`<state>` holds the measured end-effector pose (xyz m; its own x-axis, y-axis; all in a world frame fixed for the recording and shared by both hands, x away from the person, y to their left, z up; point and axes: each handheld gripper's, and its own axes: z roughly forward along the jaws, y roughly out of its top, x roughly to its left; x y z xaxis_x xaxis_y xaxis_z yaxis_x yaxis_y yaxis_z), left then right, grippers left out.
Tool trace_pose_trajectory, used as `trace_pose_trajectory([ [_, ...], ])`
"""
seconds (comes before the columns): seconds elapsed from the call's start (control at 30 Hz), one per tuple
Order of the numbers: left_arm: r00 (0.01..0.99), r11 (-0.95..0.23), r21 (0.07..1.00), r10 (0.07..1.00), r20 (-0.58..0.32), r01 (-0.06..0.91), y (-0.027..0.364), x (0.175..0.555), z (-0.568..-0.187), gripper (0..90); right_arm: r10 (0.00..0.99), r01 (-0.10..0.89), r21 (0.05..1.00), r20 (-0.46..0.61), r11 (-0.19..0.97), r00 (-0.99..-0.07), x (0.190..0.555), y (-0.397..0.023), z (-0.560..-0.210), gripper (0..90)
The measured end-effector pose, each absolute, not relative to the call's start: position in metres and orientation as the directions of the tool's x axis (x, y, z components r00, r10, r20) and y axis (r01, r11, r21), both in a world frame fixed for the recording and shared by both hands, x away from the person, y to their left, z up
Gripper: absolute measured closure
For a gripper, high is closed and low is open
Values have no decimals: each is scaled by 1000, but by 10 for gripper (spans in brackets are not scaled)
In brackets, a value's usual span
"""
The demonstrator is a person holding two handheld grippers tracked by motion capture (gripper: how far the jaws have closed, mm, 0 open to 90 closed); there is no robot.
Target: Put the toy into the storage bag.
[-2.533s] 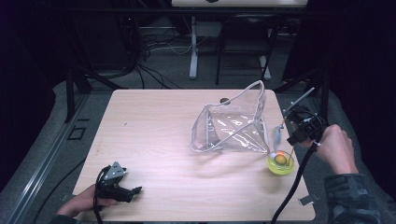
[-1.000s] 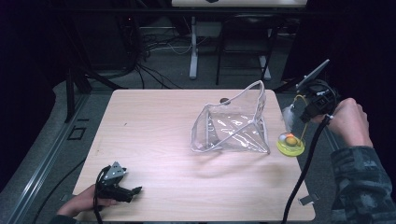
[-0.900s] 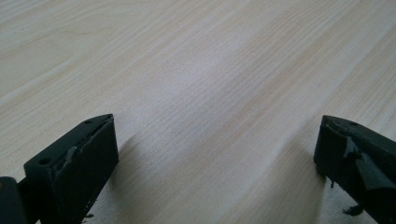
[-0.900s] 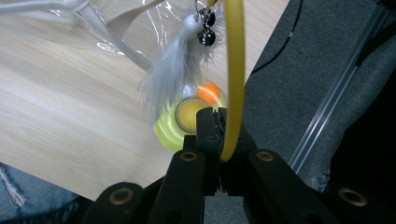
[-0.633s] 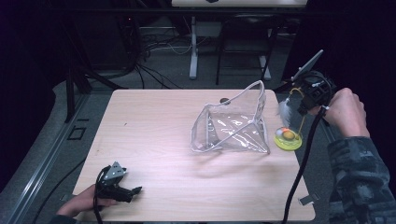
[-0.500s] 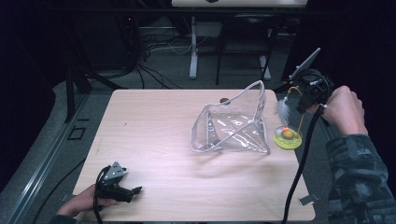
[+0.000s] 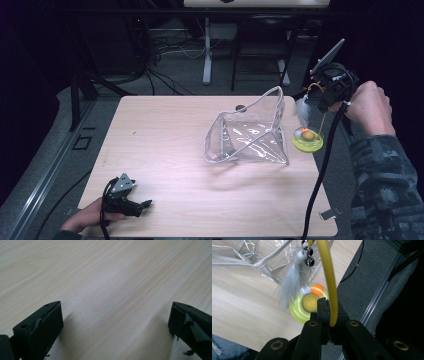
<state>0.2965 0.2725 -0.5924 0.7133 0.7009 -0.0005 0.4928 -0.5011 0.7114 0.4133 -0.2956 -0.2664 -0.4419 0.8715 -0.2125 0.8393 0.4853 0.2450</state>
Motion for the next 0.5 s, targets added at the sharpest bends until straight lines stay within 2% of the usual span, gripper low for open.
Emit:
trace_pose_trajectory([
  [0.5, 713, -501, 712, 701, -1, 493, 272, 296, -592, 0, 867, 827, 273, -238, 491, -437, 415, -288, -242, 877],
])
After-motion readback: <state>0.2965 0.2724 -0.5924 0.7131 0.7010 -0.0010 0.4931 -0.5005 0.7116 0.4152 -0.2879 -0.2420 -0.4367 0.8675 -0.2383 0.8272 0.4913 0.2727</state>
